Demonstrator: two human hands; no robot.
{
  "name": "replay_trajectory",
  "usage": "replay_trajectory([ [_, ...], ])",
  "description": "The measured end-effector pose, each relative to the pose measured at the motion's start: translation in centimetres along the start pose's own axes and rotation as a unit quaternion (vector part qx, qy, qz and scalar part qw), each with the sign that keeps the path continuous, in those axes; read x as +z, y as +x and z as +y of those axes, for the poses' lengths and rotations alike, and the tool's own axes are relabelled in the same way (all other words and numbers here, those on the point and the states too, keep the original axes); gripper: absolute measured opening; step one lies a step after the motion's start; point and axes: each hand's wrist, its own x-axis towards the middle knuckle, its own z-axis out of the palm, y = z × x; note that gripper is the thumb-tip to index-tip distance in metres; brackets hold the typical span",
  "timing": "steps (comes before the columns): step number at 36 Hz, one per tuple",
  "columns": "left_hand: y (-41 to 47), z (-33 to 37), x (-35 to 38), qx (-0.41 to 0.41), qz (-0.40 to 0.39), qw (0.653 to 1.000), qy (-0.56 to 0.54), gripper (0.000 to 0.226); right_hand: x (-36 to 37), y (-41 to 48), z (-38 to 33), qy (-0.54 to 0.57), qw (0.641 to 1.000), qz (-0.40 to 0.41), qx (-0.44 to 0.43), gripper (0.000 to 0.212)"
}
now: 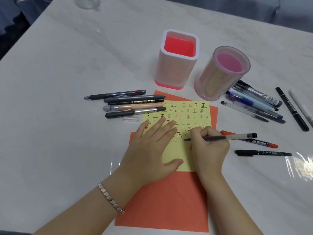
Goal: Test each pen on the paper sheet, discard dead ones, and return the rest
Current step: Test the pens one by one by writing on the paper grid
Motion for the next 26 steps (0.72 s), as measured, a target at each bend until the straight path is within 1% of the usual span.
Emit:
replay_trajectory([
  [7, 0.02, 0.03, -0.03, 0.000, -0.001, 1.000, 0.002, 0.072, 0.03, -0.11, 0.28, 0.006, 1.000, 0.010, -0.001, 0.031],
  [13, -0.01, 0.08, -0.06, 0.000, -0.002, 1.000, 0.003, 0.073, 0.00, -0.01, 0.22, 0.021, 1.000, -0.001, -0.010, 0.029],
  [18, -0.02, 0.08, -0.01, -0.003, -0.001, 1.000, 0.000, 0.073, 0.09, -0.08, 0.23, 0.006, 1.000, -0.005, -0.018, 0.031],
  [23, -0.01, 0.11, -0.03, -0.002, 0.002, 1.000, -0.003, 0.073, 0.13, -0.05, 0.28, -0.008, 1.000, -0.010, -0.016, 0.031],
  [26, 0.00, 0.10, -0.03, -0.002, 0.001, 1.000, -0.001, 0.073, -0.03, -0.03, 0.36, 0.004, 1.000, -0.008, -0.004, 0.030],
])
